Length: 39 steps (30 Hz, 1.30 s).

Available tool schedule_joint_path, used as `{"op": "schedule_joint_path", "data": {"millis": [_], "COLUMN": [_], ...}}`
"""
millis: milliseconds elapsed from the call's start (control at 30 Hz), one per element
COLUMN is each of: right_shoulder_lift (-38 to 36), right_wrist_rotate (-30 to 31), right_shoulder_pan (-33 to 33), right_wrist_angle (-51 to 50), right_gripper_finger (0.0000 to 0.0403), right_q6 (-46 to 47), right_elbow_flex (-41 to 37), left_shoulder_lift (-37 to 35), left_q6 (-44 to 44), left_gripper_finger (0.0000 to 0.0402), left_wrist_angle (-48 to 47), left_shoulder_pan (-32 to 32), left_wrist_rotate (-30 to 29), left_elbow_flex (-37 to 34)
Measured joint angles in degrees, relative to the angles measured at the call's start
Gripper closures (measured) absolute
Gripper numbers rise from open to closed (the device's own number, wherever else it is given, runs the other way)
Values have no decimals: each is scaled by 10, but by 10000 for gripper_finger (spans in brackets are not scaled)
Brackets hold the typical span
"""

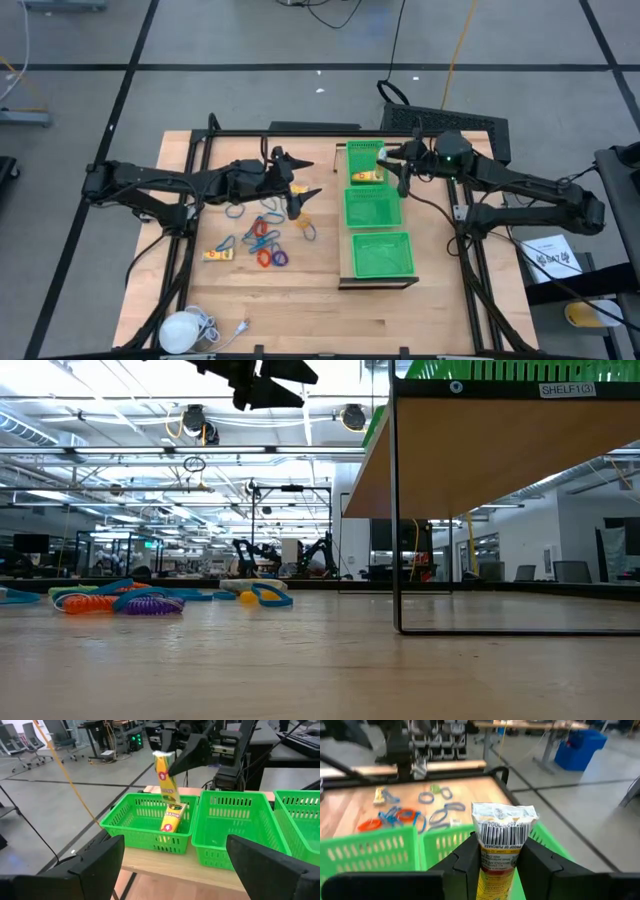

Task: Pick & Place Office Desk Supplies
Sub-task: Put the yellow crayon box into the top green bin

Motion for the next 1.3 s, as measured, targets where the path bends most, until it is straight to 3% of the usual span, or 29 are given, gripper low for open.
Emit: {"op": "schedule_joint_path", "data": {"millis": [200,500,967,1300], "right_shoulder_lift": [16,19,112,77], "right_wrist_rotate": [1,-2,0,32], "right_shoulder_pan": [0,0,0,0], "right_wrist_angle": [-19,53,100,63], "right_gripper_finger": [301,301,301,301], "right_q6": [2,-8,-145,-152], "right_elbow_flex": [0,0,0,0], "left_shoulder_lift": [0,0,0,0], "left_q6": [-12,-12,-14,-16], "left_gripper_finger": [41,41,41,41], "left_wrist_angle": [0,0,-3,-4], "left_shoulder_pan": [0,0,0,0], "left_wrist_rotate": [0,0,1,1], "left_elbow_flex": [0,0,0,0]}}
